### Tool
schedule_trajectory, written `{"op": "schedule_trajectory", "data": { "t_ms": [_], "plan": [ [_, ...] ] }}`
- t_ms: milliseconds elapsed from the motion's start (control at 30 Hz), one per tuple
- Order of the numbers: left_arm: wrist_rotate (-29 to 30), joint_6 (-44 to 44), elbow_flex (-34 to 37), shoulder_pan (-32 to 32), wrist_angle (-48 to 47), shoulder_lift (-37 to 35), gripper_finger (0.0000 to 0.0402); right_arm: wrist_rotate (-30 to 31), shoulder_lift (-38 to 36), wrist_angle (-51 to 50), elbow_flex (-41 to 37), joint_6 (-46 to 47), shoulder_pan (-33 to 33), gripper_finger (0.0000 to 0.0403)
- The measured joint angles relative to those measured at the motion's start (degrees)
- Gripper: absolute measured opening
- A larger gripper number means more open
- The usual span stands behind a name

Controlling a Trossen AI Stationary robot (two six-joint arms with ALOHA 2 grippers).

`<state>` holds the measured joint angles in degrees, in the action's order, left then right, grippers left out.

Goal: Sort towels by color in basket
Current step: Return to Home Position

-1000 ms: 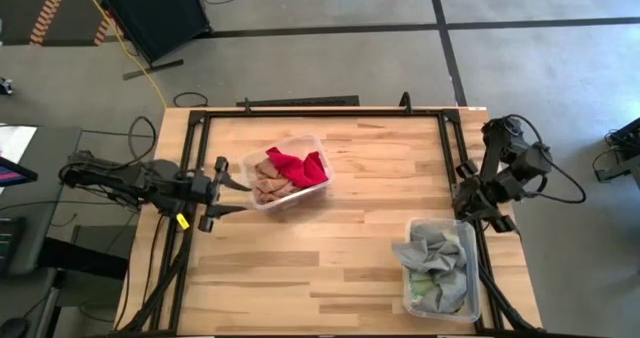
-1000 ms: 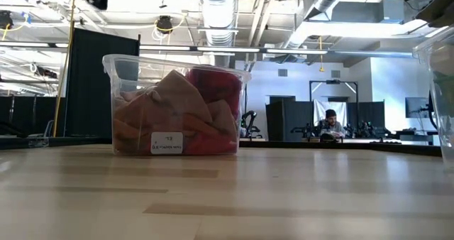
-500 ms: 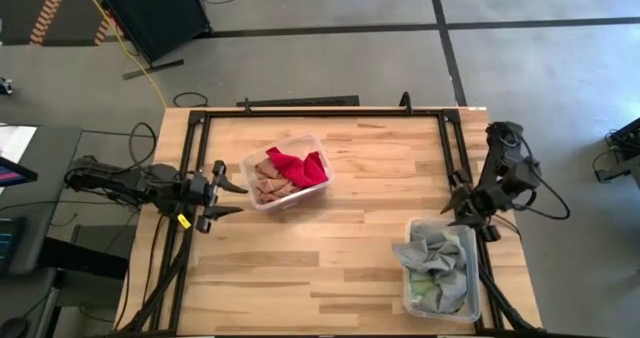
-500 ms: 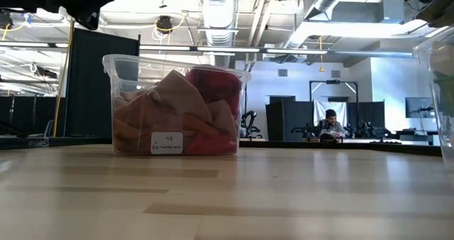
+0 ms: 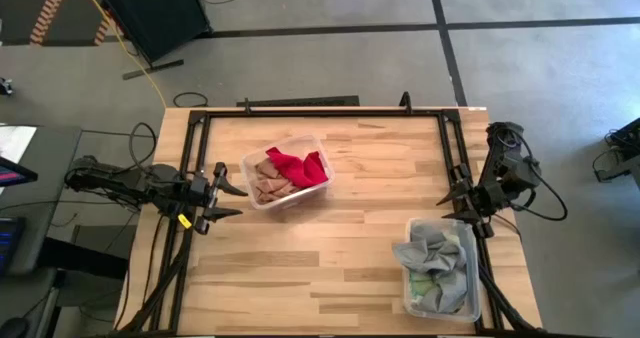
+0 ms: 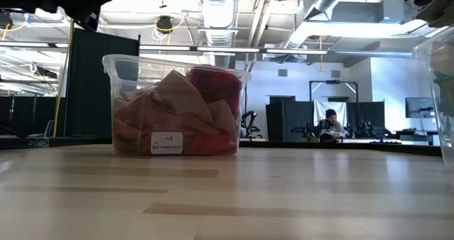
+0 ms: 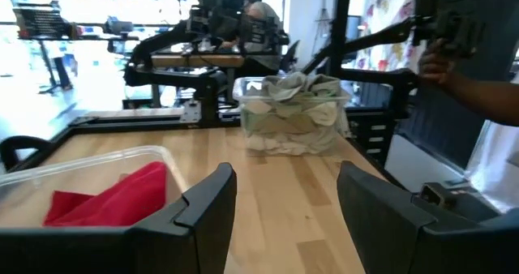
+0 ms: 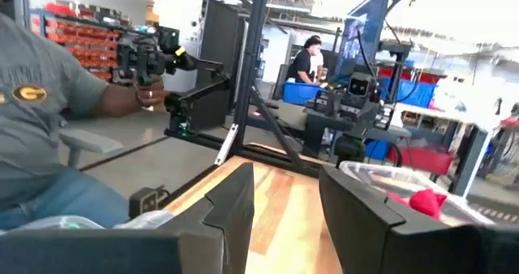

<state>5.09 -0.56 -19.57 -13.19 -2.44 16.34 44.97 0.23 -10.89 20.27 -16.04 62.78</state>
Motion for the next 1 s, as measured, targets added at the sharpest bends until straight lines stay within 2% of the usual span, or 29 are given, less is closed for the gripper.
{"op": "schedule_trajectory", "data": {
  "t_ms": [67,233,533,767,867,1000],
  "plan": [
    [-0.9,-0.2,0.0,0.0,0.0,0.0,0.0206,-0.3,0.0,0.0,0.0,2.6,0.1,0.0169],
    [-2.3,0.4,0.2,0.0,0.4,0.0,0.0206,-9.3,0.0,2.0,-0.3,7.9,0.2,0.0169],
    [-2.3,-1.4,5.3,0.0,6.1,0.0,0.0206,-12.6,0.1,18.1,-11.2,2.2,0.2,0.0169],
    [-2.6,-2.3,7.7,0.0,9.1,0.0,0.0206,-13.4,0.1,22.0,-16.6,1.8,0.0,0.0168],
    [-3.6,-1.9,8.7,0.0,11.2,0.0,0.0206,-13.6,0.1,26.5,-19.7,0.1,-0.3,0.0162],
    [-4.0,-1.7,10.7,0.0,13.7,0.0,0.0206,-13.9,0.1,25.3,-19.8,-0.8,-0.3,0.0149]
  ]
}}
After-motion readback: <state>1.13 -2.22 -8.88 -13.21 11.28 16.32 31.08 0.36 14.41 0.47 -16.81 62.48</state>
